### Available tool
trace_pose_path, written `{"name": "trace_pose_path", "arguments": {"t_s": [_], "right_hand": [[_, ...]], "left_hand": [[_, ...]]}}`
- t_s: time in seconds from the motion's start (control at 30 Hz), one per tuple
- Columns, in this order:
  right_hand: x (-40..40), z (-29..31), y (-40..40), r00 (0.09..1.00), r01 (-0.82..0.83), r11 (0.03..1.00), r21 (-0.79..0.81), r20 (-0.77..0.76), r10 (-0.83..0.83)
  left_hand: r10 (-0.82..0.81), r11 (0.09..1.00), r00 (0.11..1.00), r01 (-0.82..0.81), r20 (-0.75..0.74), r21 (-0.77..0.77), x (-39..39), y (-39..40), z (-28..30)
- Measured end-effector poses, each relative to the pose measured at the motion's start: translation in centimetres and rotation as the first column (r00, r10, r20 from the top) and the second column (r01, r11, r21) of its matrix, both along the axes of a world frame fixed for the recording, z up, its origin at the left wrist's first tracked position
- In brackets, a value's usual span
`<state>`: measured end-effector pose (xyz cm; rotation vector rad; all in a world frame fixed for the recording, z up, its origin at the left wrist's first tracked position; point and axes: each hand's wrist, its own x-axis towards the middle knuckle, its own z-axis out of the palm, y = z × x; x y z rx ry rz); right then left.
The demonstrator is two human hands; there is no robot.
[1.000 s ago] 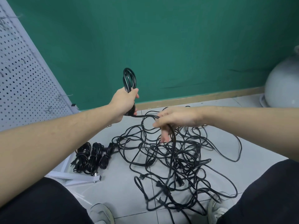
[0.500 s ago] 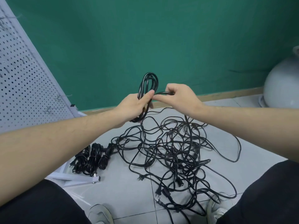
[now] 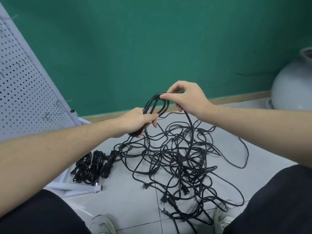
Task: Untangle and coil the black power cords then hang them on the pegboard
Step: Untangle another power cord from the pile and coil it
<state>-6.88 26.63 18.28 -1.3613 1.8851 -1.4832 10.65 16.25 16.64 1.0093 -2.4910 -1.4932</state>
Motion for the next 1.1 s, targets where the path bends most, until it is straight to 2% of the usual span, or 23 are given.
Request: {"name": "trace_pose_path", "arguments": {"t_s": [0.07,0.13,0.2,0.27,0.33,0.4,0.47,0.6,0.73,0.83,0.9,0.97,1.03,1.1], "right_hand": [[0.1,-0.1,0.0,0.997,0.070,0.997,-0.025,-0.018,-0.071],[0.1,-0.3,-0.3,0.994,0.105,0.993,0.050,0.027,-0.106],[0.2,-0.4,-0.6,0.995,0.059,0.983,0.172,0.072,-0.073],[0.6,-0.4,-0.6,0.992,0.014,0.976,0.216,0.121,-0.041],[1.1,-0.2,-0.6,0.981,-0.022,0.984,0.177,0.195,-0.013],[1.7,0.0,-0.9,0.966,-0.024,0.990,0.139,0.260,-0.013],[2.2,0.3,-1.2,0.953,0.037,0.989,0.140,0.292,-0.077],[2.7,0.6,-1.7,0.906,0.115,0.980,0.165,0.386,-0.171],[3.2,1.0,-1.6,0.880,0.096,0.987,0.129,0.452,-0.145],[3.3,1.4,-1.7,0.866,0.094,0.992,0.083,0.484,-0.123],[3.1,1.6,-1.6,0.851,0.065,0.995,0.070,0.517,-0.092],[2.9,1.6,-1.3,0.794,0.019,0.997,0.077,0.605,-0.061],[2.7,0.7,-1.2,0.723,-0.100,0.992,0.077,0.691,0.019],[2.5,-0.6,-1.2,0.706,-0.232,0.969,0.083,0.700,0.109]], "left_hand": [[-0.064,0.997,0.997,0.065,-0.033,0.029,0.0,0.5,0.0],[-0.089,0.994,0.994,0.093,-0.071,0.053,0.0,0.9,0.3],[-0.100,0.992,0.990,0.107,-0.096,0.069,-0.1,1.2,0.5],[-0.106,0.991,0.988,0.114,-0.109,0.070,-0.1,1.4,0.5],[-0.093,0.990,0.989,0.104,-0.114,0.091,-0.1,1.6,0.6],[-0.061,0.981,0.990,0.083,-0.125,0.175,-0.3,2.1,1.0],[-0.028,0.964,0.989,0.066,-0.147,0.257,-0.8,2.5,1.1],[-0.003,0.957,0.989,0.046,-0.150,0.286,-1.3,3.2,1.0],[0.041,0.867,0.979,0.065,-0.200,0.493,-1.4,4.0,1.3],[0.043,0.824,0.973,0.095,-0.228,0.559,-1.4,4.5,1.9],[0.088,0.816,0.965,0.071,-0.246,0.574,-1.6,4.9,1.9],[0.132,0.833,0.957,0.035,-0.260,0.552,-1.8,5.0,1.6],[0.180,0.862,0.944,-0.015,-0.278,0.506,-2.1,4.9,1.6],[0.247,0.872,0.914,-0.065,-0.323,0.485,-2.4,4.7,2.1]]}}
